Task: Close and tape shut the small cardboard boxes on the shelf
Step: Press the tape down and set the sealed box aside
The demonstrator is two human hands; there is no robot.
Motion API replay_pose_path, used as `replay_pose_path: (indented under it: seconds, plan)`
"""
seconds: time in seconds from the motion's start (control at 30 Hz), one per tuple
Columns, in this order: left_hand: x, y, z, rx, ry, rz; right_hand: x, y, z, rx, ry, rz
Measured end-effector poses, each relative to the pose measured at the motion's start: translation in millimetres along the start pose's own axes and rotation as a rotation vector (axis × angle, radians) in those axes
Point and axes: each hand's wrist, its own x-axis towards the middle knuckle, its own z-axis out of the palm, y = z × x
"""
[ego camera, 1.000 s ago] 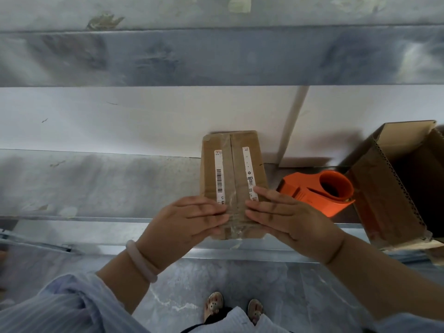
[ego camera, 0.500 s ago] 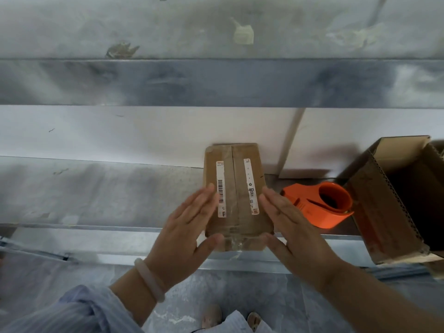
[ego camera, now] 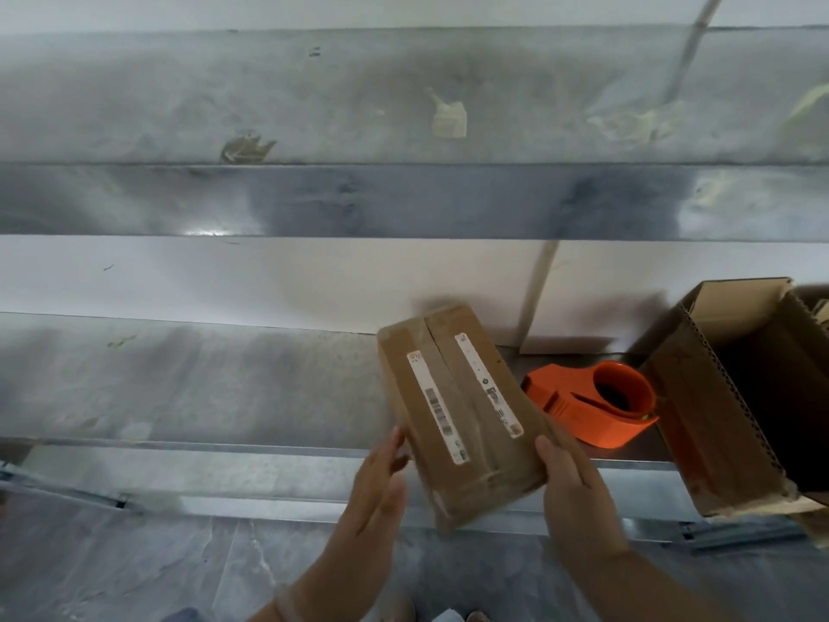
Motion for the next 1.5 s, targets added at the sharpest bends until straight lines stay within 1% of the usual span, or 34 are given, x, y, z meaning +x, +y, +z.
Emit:
replay_pose_path:
  seconds: [0.03, 0.07, 0.13, 0.2, 0.27, 0.3, 0.37, 0.47, 0.53, 0.63, 0.73, 0.8, 0.83, 0.9, 0.97, 1.03, 1.07, 1.13, 1.2, 1.23, 1.3, 1.33, 1.43, 1.5]
  plan:
    - [-7.1, 8.6, 0.4, 0.07, 0.085, 0.06, 0.6, -2.3, -5.1, -0.011, 0.013, -0.003]
    - [-10.4, 17.3, -2.2, 0.075, 0.198, 0.125, 2.4, -3.5, -9.2, -0.029, 0.013, 0.001]
    - [-3.5, 37.6, -17.0, -0.044, 0.334, 0.218, 7.8, -9.0, -14.4, -0.063, -0.026, 0.013]
    - [19.3, 62.2, -33.1, 0.0, 0.315, 0.214, 14.0, -20.1, -12.3, -0.095, -0.104, 0.019]
    - [43.2, 80.5, -44.3, 0.19, 0.233, 0.139, 24.4, -29.3, -4.9, -0.137, -0.154, 0.021]
    - [49.7, 82.7, -47.2, 0.283, 0.213, 0.116, 31.8, -32.3, 0.5, -0.145, -0.149, 0.018]
    - [54.9, 80.4, -50.7, 0.407, 0.287, 0.124, 47.4, -36.3, 10.1, -0.134, -0.083, 0.025]
    - [49.5, 74.0, -48.6, 0.431, 0.481, 0.134, 58.3, -41.6, 19.2, -0.148, 0.025, 0.07]
    - [41.3, 72.7, -44.0, 0.446, 0.557, 0.171, 53.6, -42.5, 23.9, -0.151, -0.003, 0.104]
    - [35.5, 69.9, -43.0, 0.546, 0.517, 0.23, 48.4, -35.9, 29.1, -0.293, -0.083, 0.091]
    - [41.0, 70.3, -51.0, 0.699, 0.454, 0.141, 53.9, -32.5, 34.7, -0.384, -0.101, 0.019]
    - [46.6, 71.0, -54.6, 0.76, 0.407, 0.143, 60.6, -35.4, 38.9, -0.419, -0.095, -0.026]
    - [49.7, 70.8, -55.8, 0.732, 0.389, 0.154, 63.9, -37.3, 40.7, -0.433, -0.095, -0.035]
    - [56.5, 71.5, -59.3, 0.585, 0.334, 0.143, 70.3, -38.3, 41.4, -0.476, -0.102, -0.034]
    - [62.1, 71.4, -63.0, 0.447, 0.269, 0.081, 74.2, -37.4, 39.8, -0.505, -0.096, -0.032]
    - [64.7, 72.9, -64.8, 0.4, 0.251, 0.045, 75.6, -37.1, 40.1, -0.483, -0.071, -0.05]
    - [64.5, 74.7, -64.6, 0.426, 0.253, 0.039, 76.0, -38.8, 41.1, -0.491, -0.053, -0.064]
    - [59.1, 80.6, -60.1, 0.57, 0.283, 0.041, 77.2, -43.5, 41.8, -0.599, -0.046, -0.095]
    - [52.5, 85.3, -53.7, 0.751, 0.295, 0.097, 74.8, -46.2, 41.4, -0.777, -0.083, -0.139]
    - [50.9, 85.8, -51.9, 0.788, 0.281, 0.124, 71.6, -47.1, 41.9, -0.893, -0.113, -0.193]
    - [52.0, 87.1, -52.1, 0.706, 0.26, 0.128, 65.5, -46.0, 44.0, -1.093, -0.203, -0.313]
    - [54.5, 88.2, -53.6, 0.627, 0.262, 0.106, 63.8, -45.0, 44.7, -1.135, -0.24, -0.34]
    - [63.6, 88.8, -57.7, 0.418, 0.217, 0.051, 66.1, -46.8, 44.9, -1.161, -0.288, -0.331]
    - [67.9, 85.1, -58.8, 0.353, 0.15, 0.019, 68.6, -47.9, 44.8, -1.249, -0.326, -0.337]
